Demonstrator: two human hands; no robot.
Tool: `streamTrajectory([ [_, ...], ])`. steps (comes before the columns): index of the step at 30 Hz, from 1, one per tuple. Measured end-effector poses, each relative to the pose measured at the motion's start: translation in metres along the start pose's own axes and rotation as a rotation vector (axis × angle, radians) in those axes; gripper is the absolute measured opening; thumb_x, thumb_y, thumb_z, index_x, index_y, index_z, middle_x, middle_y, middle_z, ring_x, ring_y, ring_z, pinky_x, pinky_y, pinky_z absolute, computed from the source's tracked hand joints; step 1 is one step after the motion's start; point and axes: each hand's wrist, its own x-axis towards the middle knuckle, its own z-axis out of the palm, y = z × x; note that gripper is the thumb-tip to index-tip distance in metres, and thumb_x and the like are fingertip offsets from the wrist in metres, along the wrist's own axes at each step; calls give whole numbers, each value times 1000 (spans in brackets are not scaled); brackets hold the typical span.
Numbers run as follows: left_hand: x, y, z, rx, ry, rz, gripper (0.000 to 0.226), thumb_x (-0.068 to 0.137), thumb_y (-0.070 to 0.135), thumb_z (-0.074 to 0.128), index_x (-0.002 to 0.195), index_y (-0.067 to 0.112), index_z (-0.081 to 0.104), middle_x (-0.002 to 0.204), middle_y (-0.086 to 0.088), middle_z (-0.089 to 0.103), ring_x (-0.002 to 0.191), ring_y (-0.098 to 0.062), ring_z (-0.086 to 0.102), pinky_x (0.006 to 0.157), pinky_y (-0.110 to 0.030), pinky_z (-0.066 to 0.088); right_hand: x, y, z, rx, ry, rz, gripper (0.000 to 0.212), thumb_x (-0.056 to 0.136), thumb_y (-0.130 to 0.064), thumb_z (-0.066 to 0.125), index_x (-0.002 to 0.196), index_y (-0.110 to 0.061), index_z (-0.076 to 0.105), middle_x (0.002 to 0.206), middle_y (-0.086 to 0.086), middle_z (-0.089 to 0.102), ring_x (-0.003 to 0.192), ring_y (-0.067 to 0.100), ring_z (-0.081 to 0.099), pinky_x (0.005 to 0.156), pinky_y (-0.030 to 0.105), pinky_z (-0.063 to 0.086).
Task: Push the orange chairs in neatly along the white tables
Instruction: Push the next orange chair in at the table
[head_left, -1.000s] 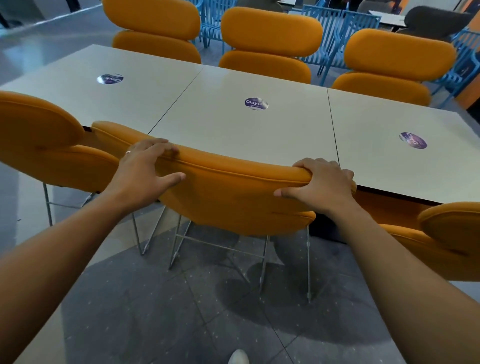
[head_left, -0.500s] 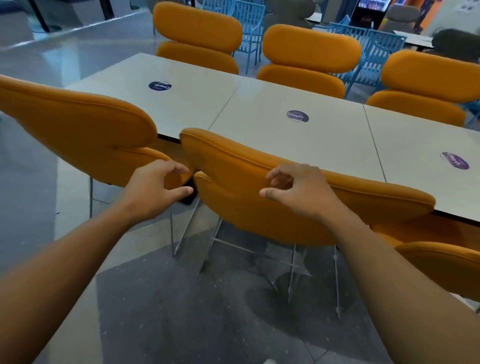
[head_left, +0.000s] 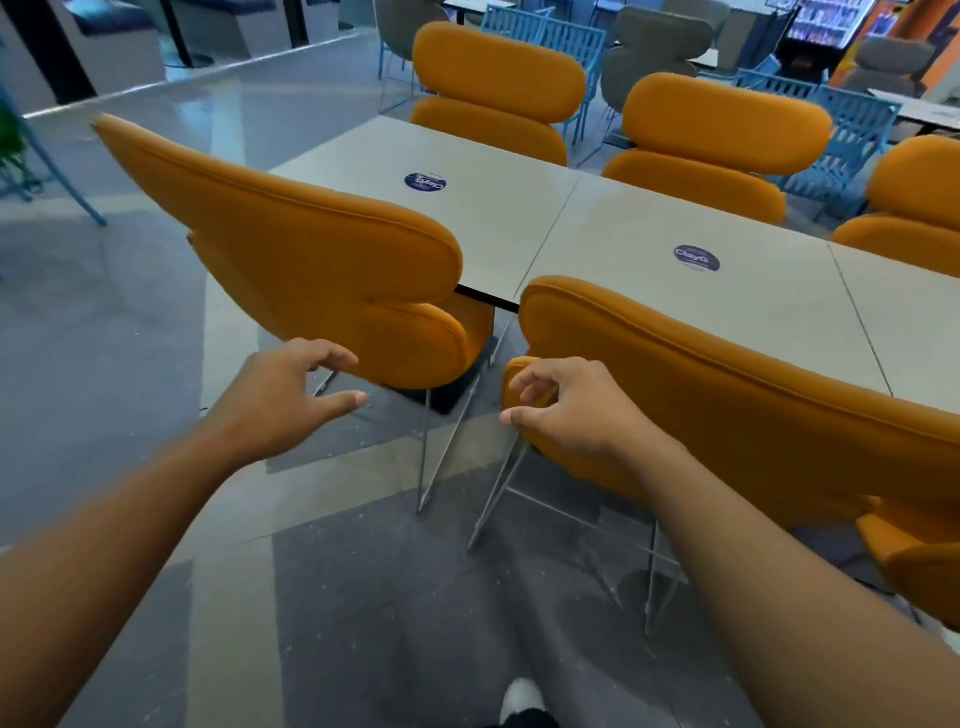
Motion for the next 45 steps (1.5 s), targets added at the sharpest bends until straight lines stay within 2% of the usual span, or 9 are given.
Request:
streamTrajectory([
  [9,37,-53,-43,60,107,-15,47,77,54,68,118,32,60,118,6,64,99,-6,52,82,-27,41,77,-49,-7,48,155,-114,38,84,-49,75,115,-28,69,101,-10,69,92,9,64,79,35,60],
  [17,122,-91,-86,131,231,-1,53,78,57,64,122,28,58,122,1,63,102,-10,51,85,-31,44,184,-80,-13,133,377,-205,46,85,-60,68,123,-34,64,119,-12,64,103,10,56,71,17,43],
  [21,169,-105,-106,156,242,-11,59,76,56,67,126,26,57,129,-2,59,115,-21,54,92,-40,45,239,-90,-10,131,328,-205,52,82,-62,69,126,-36,61,127,-8,62,107,11,53,75,19,42],
  [27,228,-126,-124,251,166,-42,82,67,62,71,139,32,43,145,-3,45,135,-28,36,108,-59,32,301,-102,0,78,143,-162,77,66,-84,60,132,-45,54,132,-11,57,110,11,52,76,23,41],
  [33,271,-167,-132,336,41,-77,96,63,61,76,146,36,33,153,1,35,142,-26,25,112,-60,23,340,-120,7,74,29,-125,97,54,-96,54,140,-53,42,146,-13,50,121,13,51,81,30,41],
  [37,290,-195,-133,391,29,-54,85,68,60,73,142,38,37,152,4,35,146,-26,17,114,-60,5,355,-136,16,28,-43,-72,104,52,-94,56,145,-52,38,146,-12,50,123,18,53,86,34,46],
  [39,299,-204,-138,378,64,2,73,69,58,72,134,38,48,143,2,47,139,-27,30,112,-60,7,358,-145,24,-3,-76,-32,101,53,-91,58,143,-50,41,143,-11,53,121,20,55,90,38,50],
  [41,307,-210,-145,344,79,69,63,67,59,71,125,37,56,131,1,56,128,-28,42,111,-59,17,359,-155,34,-20,-82,14,98,53,-89,59,141,-47,46,140,-9,56,119,22,57,94,43,52],
  [45,318,-222,-153,319,39,178,57,67,65,68,118,41,58,121,5,58,117,-28,46,101,-53,33,358,-171,52,-233,-43,139,98,52,-92,54,136,-42,53,133,-6,62,114,24,60,96,50,51],
])
